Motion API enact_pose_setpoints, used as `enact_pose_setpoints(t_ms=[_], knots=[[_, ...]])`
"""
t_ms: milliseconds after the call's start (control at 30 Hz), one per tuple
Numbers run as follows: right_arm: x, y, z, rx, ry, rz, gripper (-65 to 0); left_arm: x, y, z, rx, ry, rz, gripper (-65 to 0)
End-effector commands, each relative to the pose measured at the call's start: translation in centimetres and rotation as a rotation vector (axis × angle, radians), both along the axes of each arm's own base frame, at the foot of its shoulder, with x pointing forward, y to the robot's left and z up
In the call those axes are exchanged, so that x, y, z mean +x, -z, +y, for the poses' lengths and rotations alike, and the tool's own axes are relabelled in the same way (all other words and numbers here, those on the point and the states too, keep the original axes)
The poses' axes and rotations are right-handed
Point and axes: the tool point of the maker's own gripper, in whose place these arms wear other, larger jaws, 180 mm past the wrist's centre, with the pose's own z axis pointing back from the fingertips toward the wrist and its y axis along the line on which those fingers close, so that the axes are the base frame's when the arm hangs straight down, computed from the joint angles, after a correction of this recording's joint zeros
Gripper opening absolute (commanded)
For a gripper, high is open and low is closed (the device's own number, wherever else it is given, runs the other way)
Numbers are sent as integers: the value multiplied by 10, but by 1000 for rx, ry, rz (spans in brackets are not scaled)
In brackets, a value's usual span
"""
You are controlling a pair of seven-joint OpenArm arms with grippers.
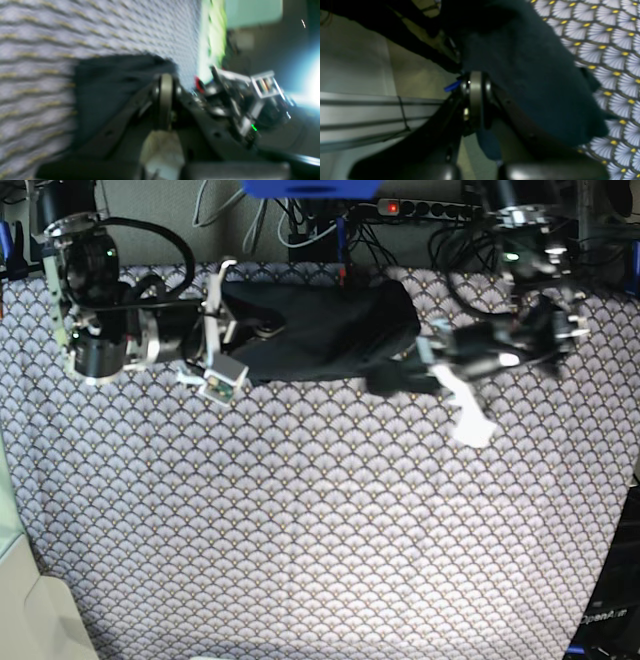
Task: Fold the T-shirt properly
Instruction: 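Grasp both ends of the folded bundle and flatten it between the grippers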
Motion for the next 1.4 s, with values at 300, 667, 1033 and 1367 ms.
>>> enact_pose_setpoints(t_ms=[300, 667, 1033, 1367], knots=[[4, -11, 4, 46, 4, -27, -650, -17, 4, -34, -45, 127, 38, -650], [8, -13, 3, 45, 9, -36, -650, -13, 75, -27, 135, 147, 209, -650], [12, 27, -9, -94, 63, -1, -650, 16, 98, -25, 213, 161, 262, -650], [19, 61, -32, -77, 164, 107, -650, -4, 104, -47, 239, 271, 269, -650]])
